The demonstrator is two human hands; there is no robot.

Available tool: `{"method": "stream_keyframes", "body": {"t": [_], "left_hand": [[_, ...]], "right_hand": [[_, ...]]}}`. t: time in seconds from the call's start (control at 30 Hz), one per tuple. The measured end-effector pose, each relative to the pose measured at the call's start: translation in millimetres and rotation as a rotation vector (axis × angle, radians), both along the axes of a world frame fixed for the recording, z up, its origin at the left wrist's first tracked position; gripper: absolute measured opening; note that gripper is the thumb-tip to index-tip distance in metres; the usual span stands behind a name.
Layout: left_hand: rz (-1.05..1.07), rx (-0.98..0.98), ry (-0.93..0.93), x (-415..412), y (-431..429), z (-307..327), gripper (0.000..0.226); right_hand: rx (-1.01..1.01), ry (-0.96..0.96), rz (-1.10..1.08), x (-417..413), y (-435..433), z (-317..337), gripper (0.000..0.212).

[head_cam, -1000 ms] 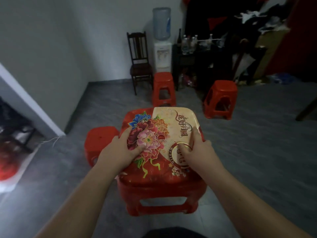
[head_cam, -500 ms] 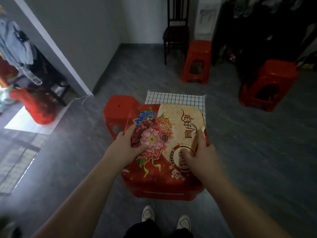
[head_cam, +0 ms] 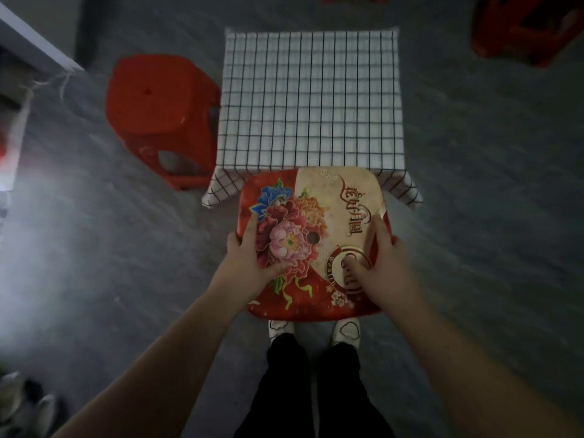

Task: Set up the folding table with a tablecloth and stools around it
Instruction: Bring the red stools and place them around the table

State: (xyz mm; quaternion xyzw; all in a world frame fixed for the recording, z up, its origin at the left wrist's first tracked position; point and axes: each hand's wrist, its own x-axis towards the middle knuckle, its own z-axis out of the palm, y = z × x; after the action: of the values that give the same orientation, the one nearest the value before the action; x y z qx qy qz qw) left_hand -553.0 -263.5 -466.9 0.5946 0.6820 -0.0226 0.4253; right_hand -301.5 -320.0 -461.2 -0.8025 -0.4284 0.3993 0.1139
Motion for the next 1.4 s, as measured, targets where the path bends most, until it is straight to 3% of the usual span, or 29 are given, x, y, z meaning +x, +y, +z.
{"method": "stream_keyframes", "body": {"t": [0.17, 0.3, 0.67, 0.83, 0.93, 1.1, 1.2, 1.4], "left_hand": [[0.044, -0.04, -0.022, -3.7, 5.1, -114.3, 0.115], [0.047, -0.037, -0.015, -9.1, 10.5, -173.2, 0.116], [-0.029, -0.066, 0.055, -1.0, 18.7, -198.6, 0.111], [-0.079, -0.041, 0.116, 0.8, 27.8, -137.4, 0.084], [-0.095, 0.034, 0.109, -3.6, 36.5, -66.1, 0.074], [-0.187, 0.293, 0.096, -12.4, 46.5, 79.5, 0.076], [-0.265, 0.424, 0.183, -15.2, 36.8, 159.9, 0.068], [-0.317, 0.525, 0.203, -16.8, 11.1, 256.0, 0.066]], "right_hand": [[-0.02, -0.01, 0.003, -4.6, 3.0, -121.1, 0.099], [0.006, -0.013, 0.001, -9.7, 7.6, -178.5, 0.098], [-0.081, -0.054, 0.011, -12.3, 12.3, -198.6, 0.09], [-0.18, -0.159, 0.173, -18.3, 25.4, -136.1, 0.063], [-0.16, -0.183, 0.264, -28.0, 35.8, -64.9, 0.068], [0.012, -0.256, 0.305, -48.6, 43.4, 75.9, 0.07], [0.163, -0.343, 0.344, -62.1, 35.6, 155.4, 0.071], [0.332, -0.348, 0.232, -69.1, 6.3, 259.6, 0.068]]}}
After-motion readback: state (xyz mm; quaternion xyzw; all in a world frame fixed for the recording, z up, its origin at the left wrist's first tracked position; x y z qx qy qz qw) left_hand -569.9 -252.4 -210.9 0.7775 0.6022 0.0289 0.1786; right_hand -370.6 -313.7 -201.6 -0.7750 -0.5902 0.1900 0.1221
